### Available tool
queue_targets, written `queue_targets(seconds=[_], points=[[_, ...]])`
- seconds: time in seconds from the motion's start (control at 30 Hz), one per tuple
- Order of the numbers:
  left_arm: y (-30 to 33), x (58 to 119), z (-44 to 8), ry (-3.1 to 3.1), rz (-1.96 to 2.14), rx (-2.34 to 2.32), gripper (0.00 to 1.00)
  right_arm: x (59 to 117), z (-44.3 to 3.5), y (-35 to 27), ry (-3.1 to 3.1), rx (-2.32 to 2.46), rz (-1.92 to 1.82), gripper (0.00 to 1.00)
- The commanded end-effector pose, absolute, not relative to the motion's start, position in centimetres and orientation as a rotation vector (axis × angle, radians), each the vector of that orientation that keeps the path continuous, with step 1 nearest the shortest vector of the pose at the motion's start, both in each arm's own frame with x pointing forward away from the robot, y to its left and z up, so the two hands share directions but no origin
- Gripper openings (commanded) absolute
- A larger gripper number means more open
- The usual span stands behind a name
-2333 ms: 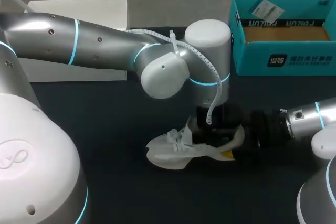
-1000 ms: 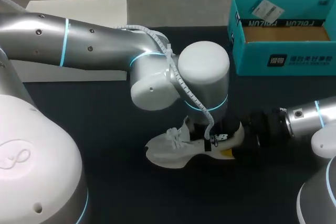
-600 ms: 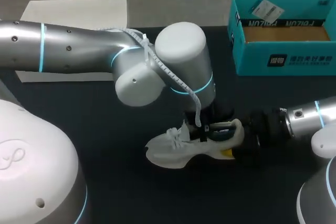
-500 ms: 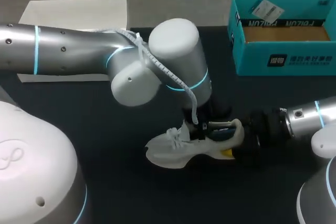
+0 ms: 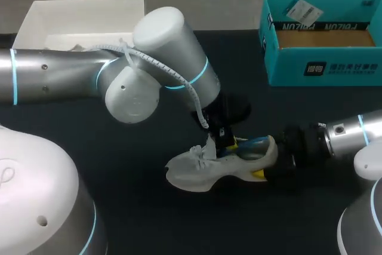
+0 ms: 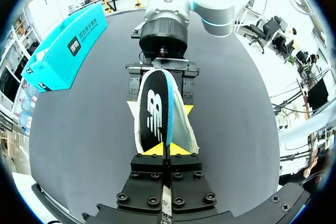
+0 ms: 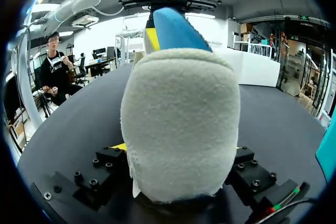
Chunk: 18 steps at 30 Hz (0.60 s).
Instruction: Take the shoe out of the shoebox, open the shoe tongue, remove and reinsert the insole, then place the shoe into the shoebox
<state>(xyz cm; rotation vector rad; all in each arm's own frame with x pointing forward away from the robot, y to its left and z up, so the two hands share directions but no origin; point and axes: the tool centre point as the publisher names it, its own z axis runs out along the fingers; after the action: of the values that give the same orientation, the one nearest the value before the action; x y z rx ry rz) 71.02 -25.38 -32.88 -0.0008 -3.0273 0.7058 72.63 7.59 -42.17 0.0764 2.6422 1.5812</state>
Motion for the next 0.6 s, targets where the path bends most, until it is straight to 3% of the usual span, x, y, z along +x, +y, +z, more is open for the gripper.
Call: queue_targets(seconds=[0.03,0.6], points=[[-25.0,70.7,-31.9,-3.002,0.825,-0.017,0.00,72.5,-42.2,7.7,2.643,0.077,1.576,0.00],[-28.3,71.0,-31.7,-2.994,0.868,-0.085,0.00,72.5,-42.2,7.7,2.643,0.077,1.576,0.00]])
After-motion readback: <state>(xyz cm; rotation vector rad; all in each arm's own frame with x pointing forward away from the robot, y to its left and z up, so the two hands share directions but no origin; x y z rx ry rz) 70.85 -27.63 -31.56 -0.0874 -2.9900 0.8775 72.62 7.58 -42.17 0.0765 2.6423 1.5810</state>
